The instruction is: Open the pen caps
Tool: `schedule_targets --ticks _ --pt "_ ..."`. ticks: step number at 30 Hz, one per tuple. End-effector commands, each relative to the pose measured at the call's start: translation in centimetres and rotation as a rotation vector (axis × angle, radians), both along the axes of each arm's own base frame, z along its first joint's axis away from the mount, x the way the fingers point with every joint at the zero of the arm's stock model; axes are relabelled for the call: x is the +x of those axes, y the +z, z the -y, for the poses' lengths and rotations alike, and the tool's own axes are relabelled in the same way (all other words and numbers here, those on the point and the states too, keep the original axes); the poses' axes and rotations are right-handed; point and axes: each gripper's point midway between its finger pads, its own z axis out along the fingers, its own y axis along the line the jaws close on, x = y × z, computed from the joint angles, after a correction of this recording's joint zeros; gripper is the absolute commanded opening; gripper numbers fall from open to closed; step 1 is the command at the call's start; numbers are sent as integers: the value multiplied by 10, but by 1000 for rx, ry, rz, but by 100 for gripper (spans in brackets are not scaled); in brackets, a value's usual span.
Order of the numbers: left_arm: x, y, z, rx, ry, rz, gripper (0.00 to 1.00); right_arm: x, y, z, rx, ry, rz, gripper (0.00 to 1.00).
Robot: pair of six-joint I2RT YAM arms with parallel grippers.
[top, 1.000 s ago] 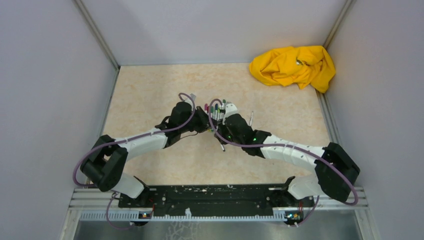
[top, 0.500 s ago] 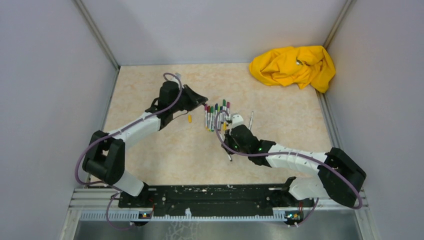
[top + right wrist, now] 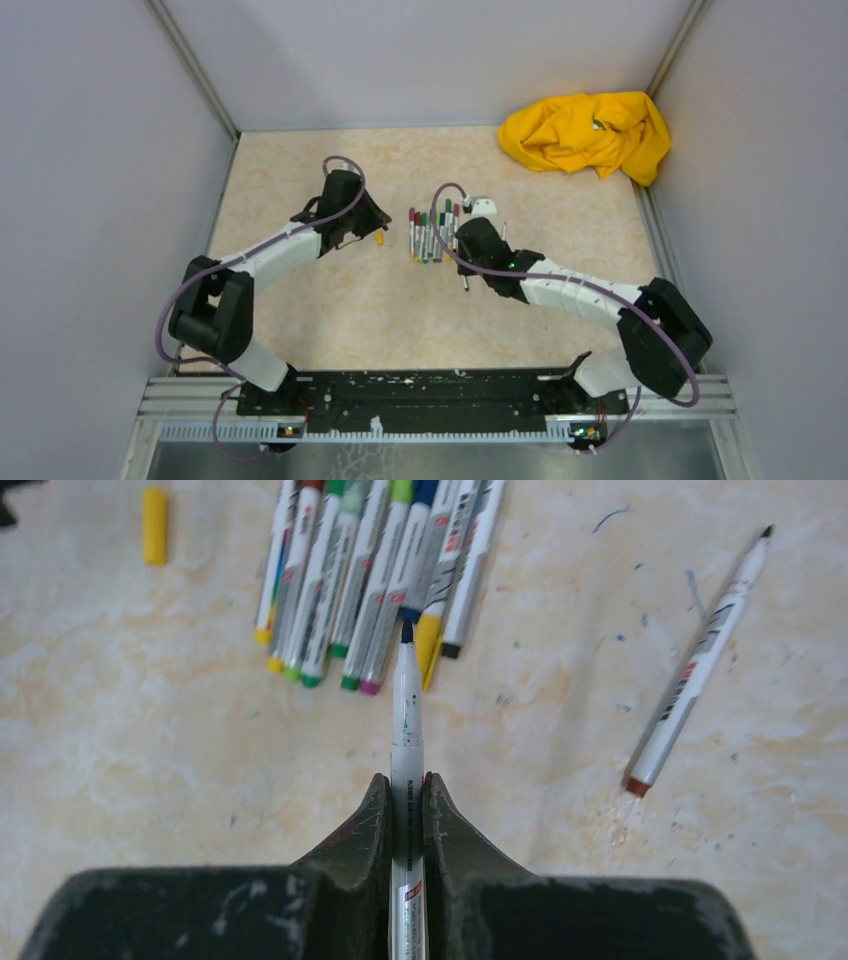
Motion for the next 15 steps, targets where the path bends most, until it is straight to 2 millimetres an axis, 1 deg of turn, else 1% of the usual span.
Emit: schedule_targets --ticks 1,3,8,9,11,15 --pt "-14 -44 -41 207 93 -87 15 41 9 17 -42 -136 18 0" --pt "-17 -52 -45 230 98 -99 20 55 7 23 -50 -179 13 0" --pt "-20 -68 -52 271 110 -138 26 79 -4 33 -76 -247 -19 0" --pt "-21 -72 -53 276 112 -147 26 83 -6 34 -82 -254 -23 0" --pt "-23 -78 -54 282 114 -158 31 89 -10 37 -94 -268 -27 2" --pt "-25 -87 -57 294 119 -171 35 98 -18 42 -120 -279 -41 5"
